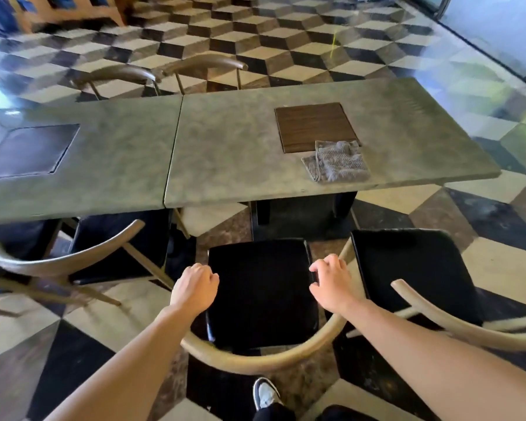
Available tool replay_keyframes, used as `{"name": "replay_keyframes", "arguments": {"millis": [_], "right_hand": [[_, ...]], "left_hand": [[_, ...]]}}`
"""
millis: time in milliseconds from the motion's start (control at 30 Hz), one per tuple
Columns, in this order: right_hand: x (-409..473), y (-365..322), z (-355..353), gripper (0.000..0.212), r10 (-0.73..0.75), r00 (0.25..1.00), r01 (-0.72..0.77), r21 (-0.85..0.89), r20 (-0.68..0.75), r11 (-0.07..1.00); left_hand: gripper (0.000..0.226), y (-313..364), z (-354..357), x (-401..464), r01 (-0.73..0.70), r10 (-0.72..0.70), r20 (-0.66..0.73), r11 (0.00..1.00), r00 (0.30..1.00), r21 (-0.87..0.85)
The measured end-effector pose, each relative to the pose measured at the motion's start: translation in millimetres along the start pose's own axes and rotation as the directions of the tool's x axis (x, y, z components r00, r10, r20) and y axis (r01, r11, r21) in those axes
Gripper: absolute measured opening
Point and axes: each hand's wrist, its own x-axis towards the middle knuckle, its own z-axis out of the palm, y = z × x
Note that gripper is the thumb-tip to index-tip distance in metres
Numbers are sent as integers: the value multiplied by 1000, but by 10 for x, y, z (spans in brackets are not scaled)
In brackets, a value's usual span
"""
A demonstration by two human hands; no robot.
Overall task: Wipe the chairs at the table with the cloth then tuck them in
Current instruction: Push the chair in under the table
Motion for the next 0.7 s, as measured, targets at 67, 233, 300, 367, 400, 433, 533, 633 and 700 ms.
{"name": "replay_keyframes", "arguments": {"millis": [67, 233, 300, 367, 400, 433, 533, 633, 700], "right_hand": [[-114, 138, 95, 38, 37, 999, -36, -35, 24, 999], [-333, 342, 338, 37, 119, 985, -112, -68, 123, 991], [-385, 365, 416, 43, 174, 973, -175, -3, 155, 985], [-453, 371, 500, 48, 248, 954, -262, 72, 168, 962], [-473, 379, 543, 50, 277, 947, -293, 86, 164, 952], [-467, 377, 574, 52, 296, 944, -312, 102, 145, 945], [-461, 334, 638, 58, 374, 928, -369, 189, 9, 910], [-365, 287, 709, 62, 537, 842, -503, 282, -53, 817], [-260, 271, 756, 65, 612, 790, -574, 296, -45, 763]], "left_hand": [[38, -165, 42, -197, 67, -67, -27, 998, 997, -1], [35, -477, 262, -670, 254, -254, 4, 965, 967, -65], [35, -563, 339, -779, 323, -323, 24, 940, 946, -107], [35, -633, 410, -843, 388, -383, 64, 909, 922, -152], [35, -671, 456, -855, 421, -411, 90, 889, 907, -179], [36, -697, 489, -845, 455, -440, 115, 866, 891, -209], [52, -849, 629, -756, 551, -531, 152, 777, 834, -304], [57, -1033, 757, -556, 606, -563, 224, 725, 795, -327], [59, -1126, 828, -422, 635, -573, 273, 695, 772, -338]]}}
